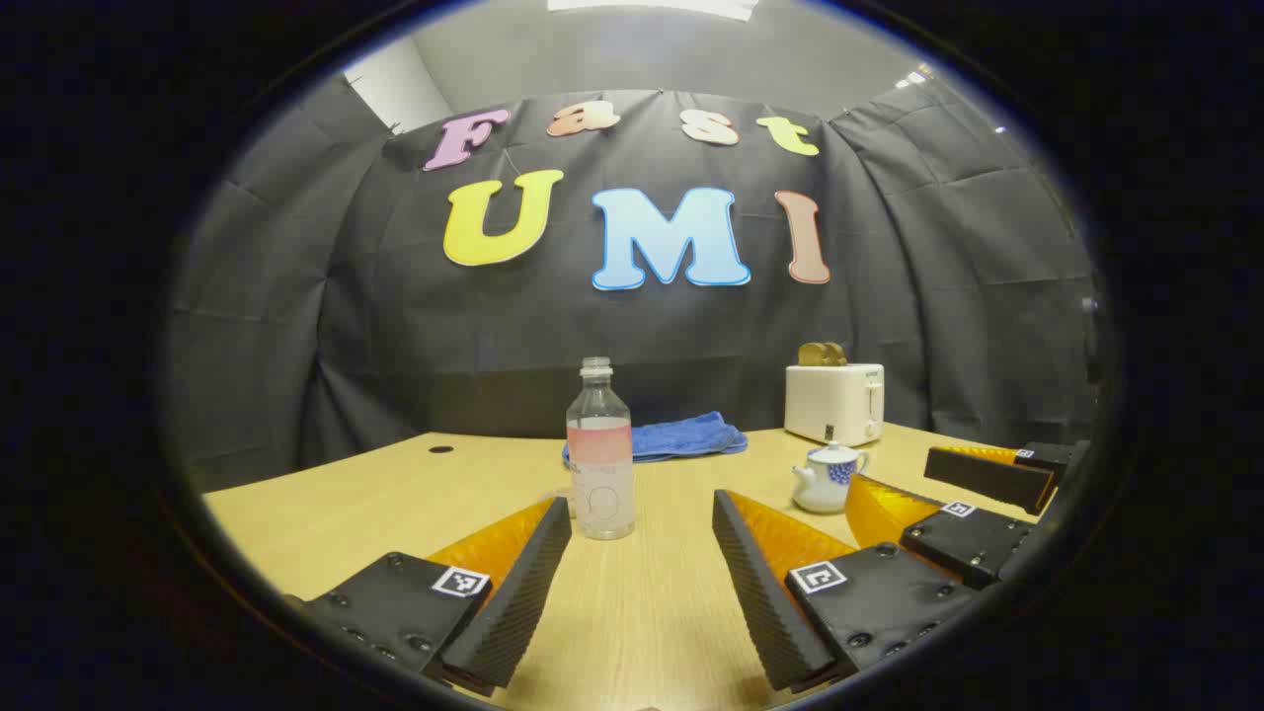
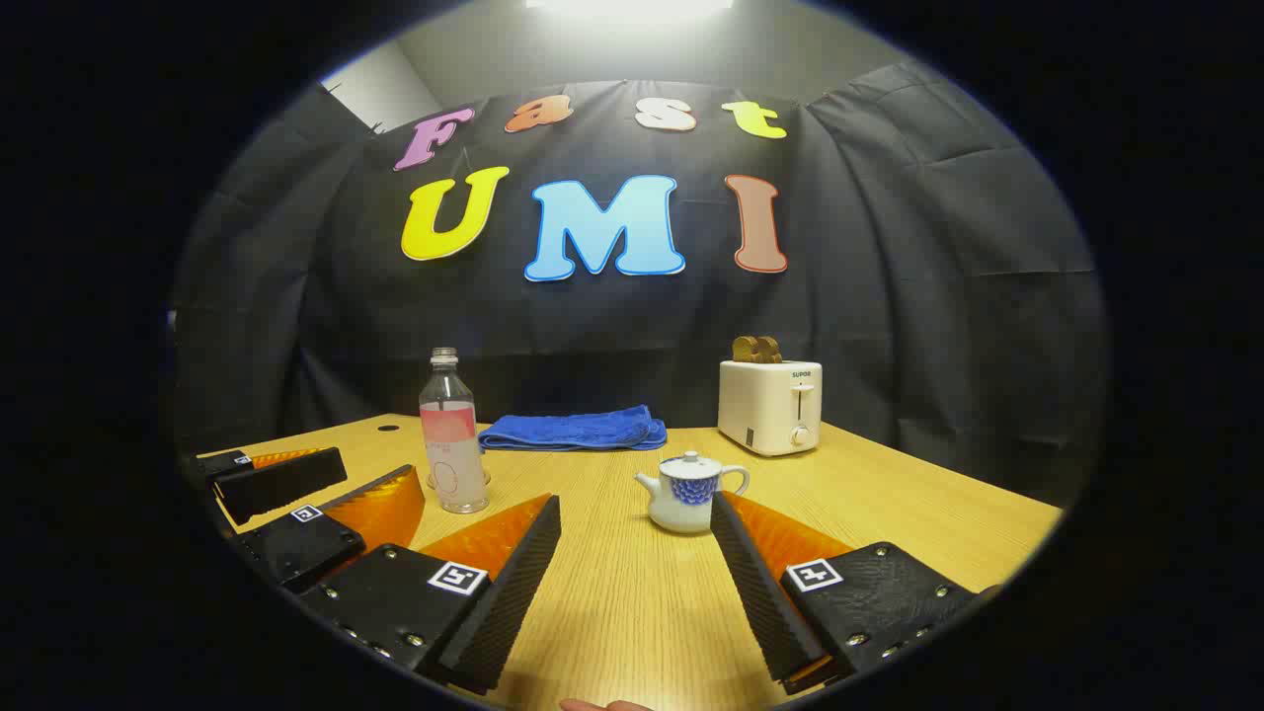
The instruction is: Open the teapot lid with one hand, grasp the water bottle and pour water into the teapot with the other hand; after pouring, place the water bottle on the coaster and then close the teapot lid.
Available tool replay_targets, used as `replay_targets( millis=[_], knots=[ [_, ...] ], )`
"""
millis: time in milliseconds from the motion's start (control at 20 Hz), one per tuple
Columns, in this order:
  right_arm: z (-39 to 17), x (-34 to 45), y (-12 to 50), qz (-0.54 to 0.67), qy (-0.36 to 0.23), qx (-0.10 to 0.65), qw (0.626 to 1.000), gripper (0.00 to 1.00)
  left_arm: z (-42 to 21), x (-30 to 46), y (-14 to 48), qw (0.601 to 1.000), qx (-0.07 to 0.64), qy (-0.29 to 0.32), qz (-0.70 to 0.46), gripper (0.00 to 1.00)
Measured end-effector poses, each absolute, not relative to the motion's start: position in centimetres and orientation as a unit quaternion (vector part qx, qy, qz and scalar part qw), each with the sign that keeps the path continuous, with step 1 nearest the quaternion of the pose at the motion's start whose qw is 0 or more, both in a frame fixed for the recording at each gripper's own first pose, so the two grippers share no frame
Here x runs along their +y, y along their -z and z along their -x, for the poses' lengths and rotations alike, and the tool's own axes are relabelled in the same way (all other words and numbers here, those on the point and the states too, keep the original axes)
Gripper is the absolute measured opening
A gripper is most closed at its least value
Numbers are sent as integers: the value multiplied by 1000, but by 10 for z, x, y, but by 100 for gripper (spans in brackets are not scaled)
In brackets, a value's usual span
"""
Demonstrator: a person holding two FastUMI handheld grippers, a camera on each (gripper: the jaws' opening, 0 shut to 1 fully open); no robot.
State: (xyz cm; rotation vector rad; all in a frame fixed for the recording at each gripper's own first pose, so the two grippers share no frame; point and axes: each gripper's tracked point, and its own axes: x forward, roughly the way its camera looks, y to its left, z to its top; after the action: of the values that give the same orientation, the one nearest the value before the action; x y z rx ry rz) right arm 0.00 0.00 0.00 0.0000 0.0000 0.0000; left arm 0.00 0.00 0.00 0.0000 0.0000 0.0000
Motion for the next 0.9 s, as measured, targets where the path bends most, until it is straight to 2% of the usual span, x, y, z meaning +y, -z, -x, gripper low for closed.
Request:
replay_targets(
  millis=[900],
  knots=[
    [-1,-2,3,-16,20,9,1000,94,0,-3,1,1000,2,13,0,100]
  ],
)
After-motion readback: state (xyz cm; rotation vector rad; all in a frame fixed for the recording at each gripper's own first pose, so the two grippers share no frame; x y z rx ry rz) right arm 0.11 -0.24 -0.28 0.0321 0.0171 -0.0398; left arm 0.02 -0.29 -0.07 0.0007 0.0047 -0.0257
